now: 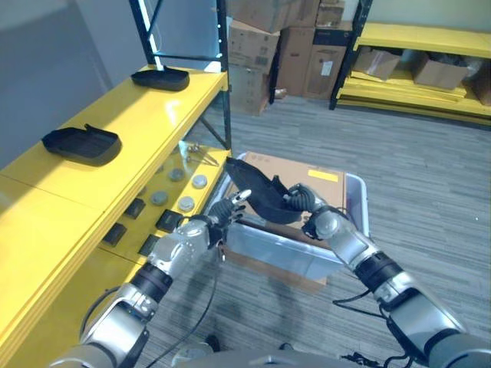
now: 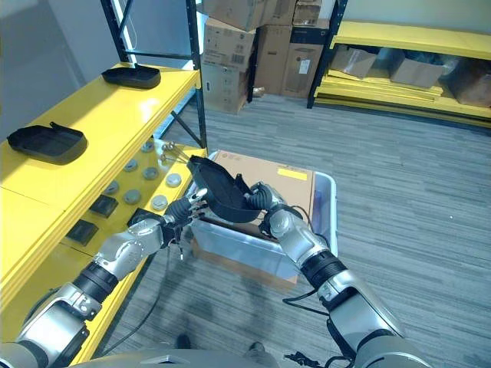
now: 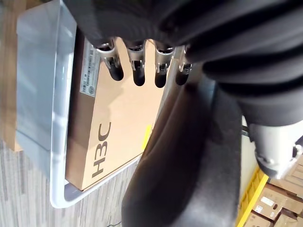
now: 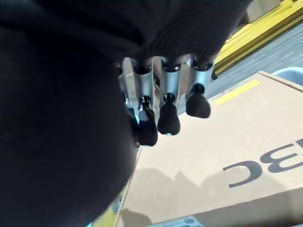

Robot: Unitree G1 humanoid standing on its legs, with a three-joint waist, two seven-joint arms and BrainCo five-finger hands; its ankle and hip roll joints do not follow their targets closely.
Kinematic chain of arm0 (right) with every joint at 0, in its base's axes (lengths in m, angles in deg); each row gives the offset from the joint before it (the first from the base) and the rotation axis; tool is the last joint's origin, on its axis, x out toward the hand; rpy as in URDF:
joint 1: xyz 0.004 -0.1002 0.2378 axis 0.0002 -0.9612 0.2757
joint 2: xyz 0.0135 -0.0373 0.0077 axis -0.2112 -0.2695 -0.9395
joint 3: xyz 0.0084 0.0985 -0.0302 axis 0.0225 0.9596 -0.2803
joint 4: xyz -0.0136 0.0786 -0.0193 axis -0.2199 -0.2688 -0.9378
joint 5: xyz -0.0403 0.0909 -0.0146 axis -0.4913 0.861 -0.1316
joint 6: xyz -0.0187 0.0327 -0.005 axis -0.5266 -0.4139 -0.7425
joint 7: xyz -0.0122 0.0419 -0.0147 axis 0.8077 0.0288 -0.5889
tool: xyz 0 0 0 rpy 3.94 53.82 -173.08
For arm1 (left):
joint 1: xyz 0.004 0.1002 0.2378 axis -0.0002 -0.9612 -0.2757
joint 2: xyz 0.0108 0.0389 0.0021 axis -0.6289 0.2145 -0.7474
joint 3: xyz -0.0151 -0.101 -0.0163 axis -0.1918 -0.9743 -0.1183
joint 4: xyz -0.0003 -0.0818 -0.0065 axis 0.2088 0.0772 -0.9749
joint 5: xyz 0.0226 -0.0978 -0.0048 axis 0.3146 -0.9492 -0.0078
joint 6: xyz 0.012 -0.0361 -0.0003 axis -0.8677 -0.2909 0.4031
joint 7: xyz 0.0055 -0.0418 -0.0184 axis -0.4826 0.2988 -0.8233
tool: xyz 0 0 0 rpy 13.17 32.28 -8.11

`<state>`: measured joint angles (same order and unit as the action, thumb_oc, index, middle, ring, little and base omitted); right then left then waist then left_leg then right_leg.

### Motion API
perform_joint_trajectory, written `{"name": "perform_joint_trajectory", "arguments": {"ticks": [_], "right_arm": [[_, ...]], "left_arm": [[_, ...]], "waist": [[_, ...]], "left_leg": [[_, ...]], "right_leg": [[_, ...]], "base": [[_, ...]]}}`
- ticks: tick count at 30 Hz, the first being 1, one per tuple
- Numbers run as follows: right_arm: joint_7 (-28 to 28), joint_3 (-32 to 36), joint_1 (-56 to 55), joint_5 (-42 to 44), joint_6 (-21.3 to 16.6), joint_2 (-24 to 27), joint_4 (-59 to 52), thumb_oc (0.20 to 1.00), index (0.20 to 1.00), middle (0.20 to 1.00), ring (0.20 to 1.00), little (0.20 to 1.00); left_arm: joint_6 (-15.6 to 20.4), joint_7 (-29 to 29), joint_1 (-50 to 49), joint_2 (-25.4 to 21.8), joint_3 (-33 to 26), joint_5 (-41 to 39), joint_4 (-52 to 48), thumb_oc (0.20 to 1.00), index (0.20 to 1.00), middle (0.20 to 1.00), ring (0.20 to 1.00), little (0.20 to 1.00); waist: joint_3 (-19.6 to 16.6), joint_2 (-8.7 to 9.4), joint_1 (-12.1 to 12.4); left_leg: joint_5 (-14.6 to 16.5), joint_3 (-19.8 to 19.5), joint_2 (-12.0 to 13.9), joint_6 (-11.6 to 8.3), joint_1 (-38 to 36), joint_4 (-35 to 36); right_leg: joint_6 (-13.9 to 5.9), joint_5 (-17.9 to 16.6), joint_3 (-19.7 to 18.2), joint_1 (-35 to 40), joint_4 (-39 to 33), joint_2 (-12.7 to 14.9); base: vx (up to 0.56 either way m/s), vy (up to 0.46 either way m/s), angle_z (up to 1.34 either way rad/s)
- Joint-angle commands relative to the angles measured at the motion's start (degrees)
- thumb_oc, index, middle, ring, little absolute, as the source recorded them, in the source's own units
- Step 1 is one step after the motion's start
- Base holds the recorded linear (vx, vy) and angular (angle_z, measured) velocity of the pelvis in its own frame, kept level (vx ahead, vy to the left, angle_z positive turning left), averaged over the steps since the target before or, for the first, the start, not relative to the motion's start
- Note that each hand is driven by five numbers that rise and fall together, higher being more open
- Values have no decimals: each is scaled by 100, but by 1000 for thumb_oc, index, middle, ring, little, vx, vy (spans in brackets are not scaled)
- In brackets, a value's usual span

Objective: Move parts from the plastic box to the shelf.

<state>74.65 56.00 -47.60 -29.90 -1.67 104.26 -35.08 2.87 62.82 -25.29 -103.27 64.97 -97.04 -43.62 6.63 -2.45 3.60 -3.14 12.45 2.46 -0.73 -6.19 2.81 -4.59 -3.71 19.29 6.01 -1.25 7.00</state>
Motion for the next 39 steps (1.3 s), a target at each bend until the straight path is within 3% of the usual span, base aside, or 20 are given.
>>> {"name": "perform_joint_trajectory", "arguments": {"ticks": [1,9,19,32,34,35,39], "right_arm": [[-215,-67,558,-586,-468,250,-148,200,200,200,200,200],[-425,-60,630,-921,-863,481,-155,200,200,200,200,200],[-125,-140,789,-984,-961,126,117,200,200,200,200,200],[-199,-308,1084,-1199,-1036,-94,278,200,200,200,200,200],[-225,-344,1071,-1144,-1062,-109,282,200,200,200,200,200],[-230,-348,1071,-1139,-1056,-113,283,200,200,200,200,200],[-231,-363,1052,-1108,-1038,-115,233,200,200,200,200,200]], "left_arm": [[158,108,512,28,187,-40,102,1000,1000,1000,1000,1000],[23,234,529,7,134,-85,242,1000,1000,1000,1000,1000],[-29,299,695,525,522,-40,809,1000,1000,1000,1000,1000],[236,158,790,899,757,-38,1224,1000,1000,1000,1000,1000],[402,328,827,870,730,99,1300,1000,1000,1000,1000,1000],[449,328,827,876,735,156,1289,200,200,200,200,200],[594,288,808,813,759,444,1203,200,200,200,200,200]], "waist": [[-338,212,169],[-354,257,133],[-359,264,40],[-370,299,-31],[-378,311,-33],[-380,312,-23],[-362,306,-13]], "left_leg": [[170,-280,251,-271,176,-179],[186,-266,229,-255,184,-187],[199,-214,239,-249,161,-180],[235,-164,268,-268,136,-194],[240,-155,270,-270,127,-199],[242,-164,271,-276,137,-208],[238,-187,271,-279,130,-202]], "right_leg": [[-599,258,-83,32,287,491],[-595,282,-115,8,321,471],[-593,297,-197,-18,335,441],[-598,328,-278,-44,345,410],[-600,325,-285,-39,342,409],[-600,327,-277,-40,343,409],[-602,335,-271,-35,354,403]], "base": [[0,0,0],[0,0,0],[8,-4,0],[12,-7,-3],[0,0,0],[0,0,0],[0,0,0]]}}
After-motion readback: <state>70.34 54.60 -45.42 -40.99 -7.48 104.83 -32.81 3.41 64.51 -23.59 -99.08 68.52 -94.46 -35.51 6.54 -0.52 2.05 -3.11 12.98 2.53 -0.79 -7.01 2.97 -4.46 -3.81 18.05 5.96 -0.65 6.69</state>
